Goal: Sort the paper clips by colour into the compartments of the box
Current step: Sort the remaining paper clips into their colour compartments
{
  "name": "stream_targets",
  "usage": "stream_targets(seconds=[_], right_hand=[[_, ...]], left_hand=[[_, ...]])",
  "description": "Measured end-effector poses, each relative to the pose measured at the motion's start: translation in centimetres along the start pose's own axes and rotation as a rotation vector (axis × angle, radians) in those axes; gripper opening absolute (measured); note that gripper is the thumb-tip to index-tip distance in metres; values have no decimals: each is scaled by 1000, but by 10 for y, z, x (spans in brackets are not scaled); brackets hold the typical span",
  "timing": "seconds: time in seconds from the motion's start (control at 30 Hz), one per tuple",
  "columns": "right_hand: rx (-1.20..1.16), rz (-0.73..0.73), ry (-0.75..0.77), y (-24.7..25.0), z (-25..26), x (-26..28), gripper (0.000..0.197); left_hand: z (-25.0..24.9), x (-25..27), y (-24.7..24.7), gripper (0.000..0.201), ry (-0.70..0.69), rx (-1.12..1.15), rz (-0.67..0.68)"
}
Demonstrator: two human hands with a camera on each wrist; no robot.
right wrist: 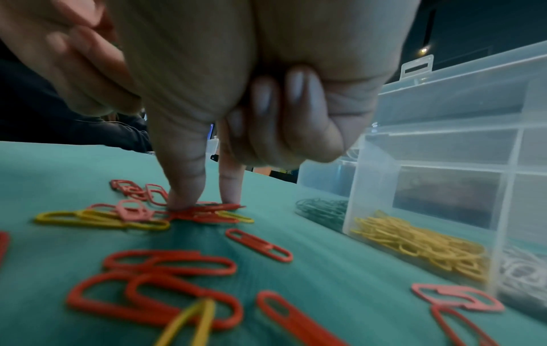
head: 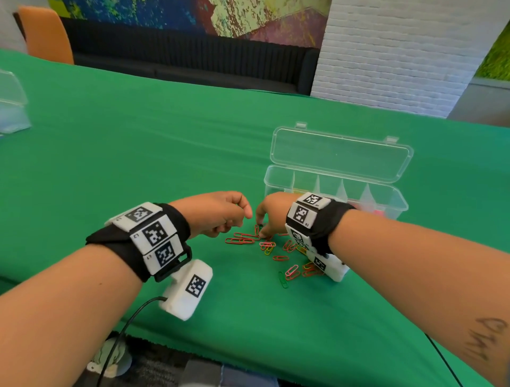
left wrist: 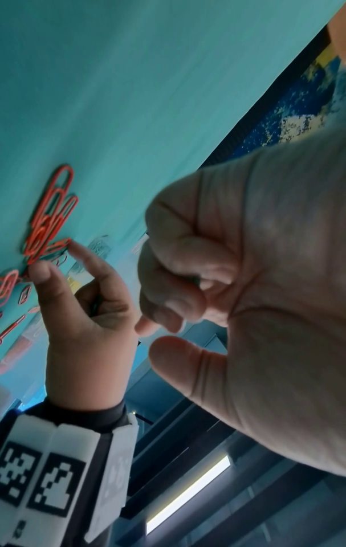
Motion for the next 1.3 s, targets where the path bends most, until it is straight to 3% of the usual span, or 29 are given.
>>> stream_targets(seconds=[0.1,0.2,0.4,0.5,0.63,0.83,1.07,1.3], right_hand=[[-16,-4,-23,-3,-2,-7,26],[-16,19,-36,-6,-5,-10,29],[-14,74,-49,-12,-11,-11,13],[-17,117,-57,-15,-11,-10,17],[-78,60,-46,-13,-17,-3,18],[-381,-168,-118,11,-60,36,20],[-1018,-79,-281,-21,-106,71,25],[-1356,-59,-337,-42,-119,91,21]], left_hand=[[4,-2,4,28,-9,-44,-18],[3,-1,1,21,-53,-121,0],[-13,8,-33,16,-188,-534,181],[-17,11,-53,15,-203,-704,259],[-21,5,-66,18,-202,-840,239],[-26,-1,-77,27,-224,-928,223],[-29,-8,-89,20,-213,-965,241],[-26,-3,-94,4,-147,-1022,290]])
Point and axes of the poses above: each hand's wrist, its own x-axis away from the middle knuckle, its own y-axis out of the back of the hand, z = x × y, the point moved 6 cm from there along -x, towards the middle knuckle, and after that the axes turned 5 degrees about -x, right-handed, at the moved point
